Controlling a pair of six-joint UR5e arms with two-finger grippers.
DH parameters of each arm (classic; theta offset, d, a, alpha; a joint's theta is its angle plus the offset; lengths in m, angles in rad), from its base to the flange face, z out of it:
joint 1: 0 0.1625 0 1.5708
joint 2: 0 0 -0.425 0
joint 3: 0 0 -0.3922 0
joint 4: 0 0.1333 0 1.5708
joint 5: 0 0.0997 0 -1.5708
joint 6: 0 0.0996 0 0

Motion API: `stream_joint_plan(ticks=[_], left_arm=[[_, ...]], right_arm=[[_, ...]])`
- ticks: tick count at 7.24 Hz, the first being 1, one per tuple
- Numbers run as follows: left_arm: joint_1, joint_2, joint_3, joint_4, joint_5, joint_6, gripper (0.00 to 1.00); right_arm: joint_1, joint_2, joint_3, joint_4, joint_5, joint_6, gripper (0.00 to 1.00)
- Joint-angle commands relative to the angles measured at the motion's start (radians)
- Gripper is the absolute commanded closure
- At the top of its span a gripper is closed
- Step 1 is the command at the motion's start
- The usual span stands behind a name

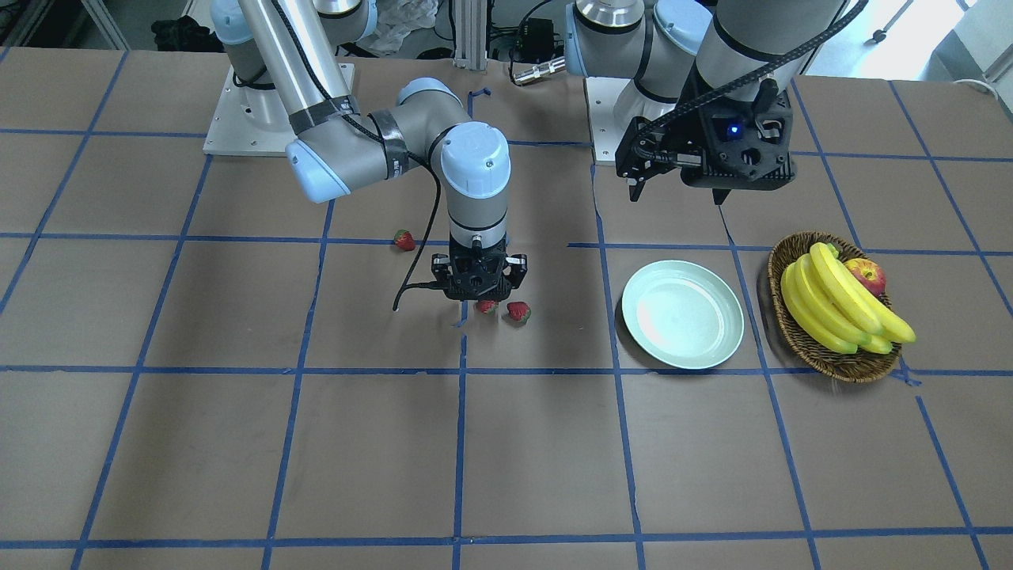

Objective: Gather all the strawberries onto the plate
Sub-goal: 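Raise the right gripper and move it over the strawberry nearest the robot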

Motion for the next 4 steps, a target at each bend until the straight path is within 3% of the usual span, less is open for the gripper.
stream_joint_plan(ticks=[1,2,4], left_arm=[[0.0,0.0,0.0,0.0,0.002,0.0,0.0],[0.0,0.0,0.0,0.0,0.0,0.0,0.0],[0.0,-0.002,0.0,0.0,0.0,0.0,0.0]], right_arm=[[-0.022,-0.069,0.014,0.165,-0.083,-0.17,0.0],[-0.057,-0.091,0.025,0.251,-0.117,-0.245,0.0],[-0.123,-0.116,0.105,0.263,-0.121,-0.353,0.0]])
